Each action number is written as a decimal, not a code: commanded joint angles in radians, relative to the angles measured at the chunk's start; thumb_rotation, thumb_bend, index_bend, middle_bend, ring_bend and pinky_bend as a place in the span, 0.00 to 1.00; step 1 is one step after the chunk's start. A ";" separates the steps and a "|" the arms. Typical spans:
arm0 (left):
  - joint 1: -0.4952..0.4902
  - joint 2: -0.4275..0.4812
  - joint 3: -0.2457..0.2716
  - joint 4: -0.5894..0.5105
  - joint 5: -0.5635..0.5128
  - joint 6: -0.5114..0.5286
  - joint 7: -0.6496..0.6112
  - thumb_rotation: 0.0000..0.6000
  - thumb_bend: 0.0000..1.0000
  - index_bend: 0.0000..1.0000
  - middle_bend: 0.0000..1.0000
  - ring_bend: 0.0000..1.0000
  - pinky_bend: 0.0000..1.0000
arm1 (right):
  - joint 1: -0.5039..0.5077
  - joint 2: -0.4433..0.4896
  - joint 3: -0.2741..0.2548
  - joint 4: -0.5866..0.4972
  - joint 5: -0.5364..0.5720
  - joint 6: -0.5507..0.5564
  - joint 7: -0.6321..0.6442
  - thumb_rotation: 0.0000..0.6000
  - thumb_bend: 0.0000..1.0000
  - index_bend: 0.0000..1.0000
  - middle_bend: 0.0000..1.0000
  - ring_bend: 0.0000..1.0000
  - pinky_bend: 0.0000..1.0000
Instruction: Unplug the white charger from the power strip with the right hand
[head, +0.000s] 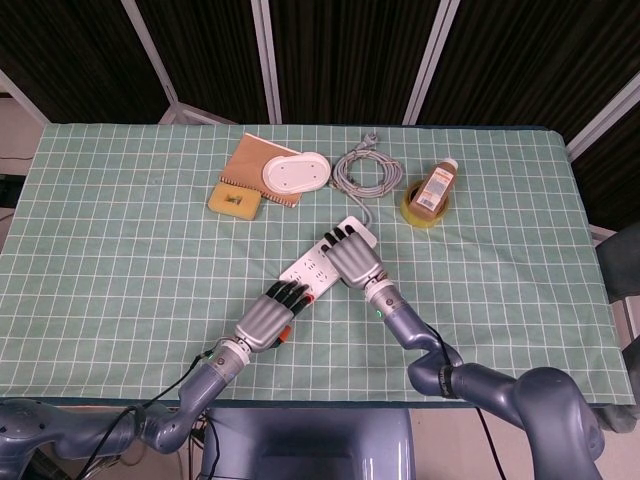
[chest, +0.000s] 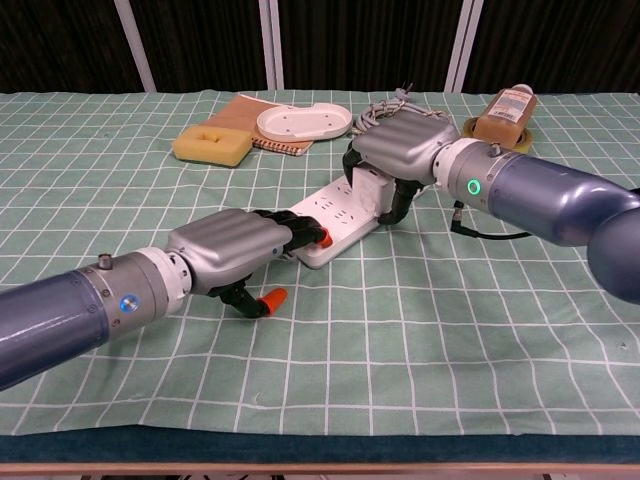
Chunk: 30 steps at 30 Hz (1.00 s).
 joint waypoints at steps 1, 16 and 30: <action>0.000 0.000 0.001 -0.002 0.002 0.002 0.000 1.00 0.47 0.15 0.09 0.01 0.15 | -0.002 0.004 0.001 -0.006 0.004 0.000 -0.002 1.00 0.66 0.47 0.28 0.24 0.28; -0.001 -0.002 0.009 -0.004 -0.006 -0.002 0.006 1.00 0.47 0.15 0.09 0.01 0.15 | -0.012 0.033 0.005 -0.060 0.018 0.018 -0.029 1.00 0.72 0.64 0.37 0.31 0.31; 0.000 -0.010 0.013 -0.004 -0.013 -0.002 0.005 1.00 0.47 0.15 0.08 0.01 0.15 | -0.023 0.055 0.025 -0.121 0.033 0.080 -0.085 1.00 0.72 0.67 0.37 0.30 0.29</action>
